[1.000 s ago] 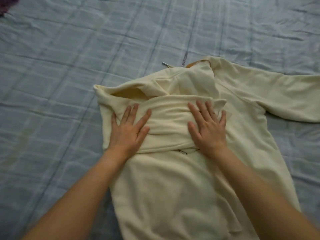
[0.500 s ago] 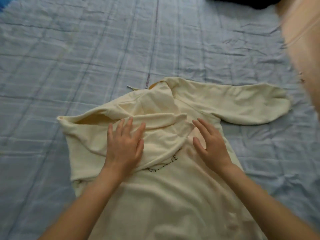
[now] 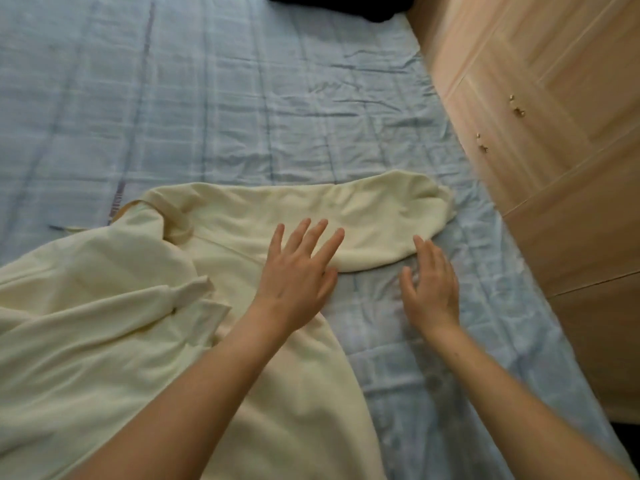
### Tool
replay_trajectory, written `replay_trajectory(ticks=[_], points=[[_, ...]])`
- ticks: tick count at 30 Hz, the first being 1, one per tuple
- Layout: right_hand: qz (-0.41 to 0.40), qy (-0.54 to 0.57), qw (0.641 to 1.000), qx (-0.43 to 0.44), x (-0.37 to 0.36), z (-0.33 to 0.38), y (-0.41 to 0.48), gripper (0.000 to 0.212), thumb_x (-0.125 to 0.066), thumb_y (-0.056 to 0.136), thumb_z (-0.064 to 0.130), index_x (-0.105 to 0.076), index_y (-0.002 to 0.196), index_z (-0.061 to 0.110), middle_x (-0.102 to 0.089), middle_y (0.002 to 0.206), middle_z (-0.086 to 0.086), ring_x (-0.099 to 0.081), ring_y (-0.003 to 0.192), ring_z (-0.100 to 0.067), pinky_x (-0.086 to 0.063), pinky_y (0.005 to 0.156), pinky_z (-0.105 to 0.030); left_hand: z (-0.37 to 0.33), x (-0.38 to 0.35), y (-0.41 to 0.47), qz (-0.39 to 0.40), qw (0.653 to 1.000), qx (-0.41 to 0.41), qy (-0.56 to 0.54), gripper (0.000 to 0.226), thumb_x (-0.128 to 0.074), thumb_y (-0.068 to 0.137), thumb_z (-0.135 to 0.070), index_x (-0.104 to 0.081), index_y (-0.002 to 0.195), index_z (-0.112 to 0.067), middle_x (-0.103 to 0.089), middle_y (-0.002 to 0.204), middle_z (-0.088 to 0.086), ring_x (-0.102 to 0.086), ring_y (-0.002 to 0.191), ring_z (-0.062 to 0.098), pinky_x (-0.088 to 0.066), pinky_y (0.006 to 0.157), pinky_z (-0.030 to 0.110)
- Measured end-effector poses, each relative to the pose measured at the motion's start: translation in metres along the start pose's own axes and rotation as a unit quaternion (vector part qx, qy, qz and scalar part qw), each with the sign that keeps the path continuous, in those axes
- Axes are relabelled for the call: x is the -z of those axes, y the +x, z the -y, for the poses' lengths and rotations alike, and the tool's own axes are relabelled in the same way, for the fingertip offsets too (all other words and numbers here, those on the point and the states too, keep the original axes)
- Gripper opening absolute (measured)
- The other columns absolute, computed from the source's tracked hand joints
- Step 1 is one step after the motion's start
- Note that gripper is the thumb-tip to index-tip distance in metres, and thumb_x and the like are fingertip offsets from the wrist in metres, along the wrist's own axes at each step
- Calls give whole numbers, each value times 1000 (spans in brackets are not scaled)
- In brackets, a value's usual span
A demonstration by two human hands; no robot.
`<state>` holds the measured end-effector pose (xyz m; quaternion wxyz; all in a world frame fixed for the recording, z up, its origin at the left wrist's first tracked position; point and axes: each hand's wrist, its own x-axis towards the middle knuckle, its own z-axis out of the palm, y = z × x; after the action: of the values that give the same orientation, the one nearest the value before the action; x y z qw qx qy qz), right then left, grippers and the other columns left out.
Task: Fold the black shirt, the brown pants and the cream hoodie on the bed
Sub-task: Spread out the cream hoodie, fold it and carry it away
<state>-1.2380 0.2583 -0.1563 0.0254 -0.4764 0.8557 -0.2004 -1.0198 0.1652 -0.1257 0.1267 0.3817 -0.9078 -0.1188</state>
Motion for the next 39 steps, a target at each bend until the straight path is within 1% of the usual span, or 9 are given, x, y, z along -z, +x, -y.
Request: replay_trajectory(ticks=[7, 14, 21, 23, 26, 29, 31, 33, 39], points=[[23, 49, 996, -77, -11, -50, 55, 60, -53, 99, 28, -30, 154, 18, -39, 147, -23, -42, 129, -40, -33, 109, -44, -6, -62, 61, 66, 994, 57, 68, 51, -32, 100, -44, -27, 150, -38, -23, 160, 1, -15, 148, 31, -4, 114, 61], [57, 89, 984, -143, -14, -69, 121, 58, -43, 102, 42, -24, 155, 27, -45, 149, -17, -40, 136, -36, -19, 115, -43, 2, -92, 53, 92, 987, 75, 107, 56, -19, 94, -52, -34, 147, -40, -31, 157, 2, -23, 144, 41, -17, 109, 66], [-51, 398, 869, -291, 5, -51, 147, 74, -66, 81, -5, -38, 147, 16, -58, 115, -14, -57, 95, -20, -49, 86, -27, 2, -91, 53, 99, 988, 77, 88, 56, -23, 93, -51, -38, 145, -40, -34, 156, 3, -26, 143, 39, -18, 109, 65], [-78, 457, 845, -266, 17, -36, 141, 67, -65, 80, -11, -46, 140, 13, -61, 113, -12, -60, 87, -16, -53, 85, -32, 2, -86, 55, 106, 988, 93, 66, 54, -23, 94, -52, -34, 146, -44, -27, 159, -2, -19, 146, 34, -12, 113, 61], [-64, 438, 886, -141, 29, -7, 121, 60, -68, 78, -12, -55, 132, 11, -63, 103, 2, -62, 85, -7, -55, 78, -20, 3, -65, 67, 104, 981, 134, -94, 52, -41, 92, -48, -37, 144, -43, -28, 157, -5, -18, 146, 24, -11, 118, 51], [-33, 416, 908, -45, 31, 23, 96, 58, -70, 75, -10, -58, 125, 18, -65, 107, 4, -64, 93, -9, -54, 80, -21, -10, -26, 81, 4, 906, 105, -410, 57, -56, 86, -32, -39, 140, -43, -40, 139, -23, -40, 130, 5, -35, 108, 27], [5, 441, 897, -29, 24, 41, 82, 59, -72, 75, -8, -53, 120, 25, -67, 103, 2, -67, 90, -11, -55, 75, -23, -21, -6, 91, -20, 861, 76, -503, 63, -61, 90, -23, -33, 140, -50, -38, 136, -27, -43, 123, -8, -43, 99, 18], [27, 460, 887, -22, 13, 54, 72, 56, -73, 76, -9, -46, 113, 23, -66, 95, 2, -68, 81, -9, -53, 69, -20, -28, 6, 101, -22, 856, 52, -513, 64, -63, 91, -18, -34, 140, -48, -42, 137, -16, -44, 120, -13, -46, 96, 17], [116, 487, 866, -16, -8, 66, 56, 58, -68, 76, -15, -39, 111, 20, -67, 105, -9, -72, 92, -17, -55, 81, -25, -3, -9, 98, -65, 893, 89, -437, 39, -59, 91, -1, -61, 127, -15, -61, 114, -12, -57, 113, 14, -50, 94, 39]])
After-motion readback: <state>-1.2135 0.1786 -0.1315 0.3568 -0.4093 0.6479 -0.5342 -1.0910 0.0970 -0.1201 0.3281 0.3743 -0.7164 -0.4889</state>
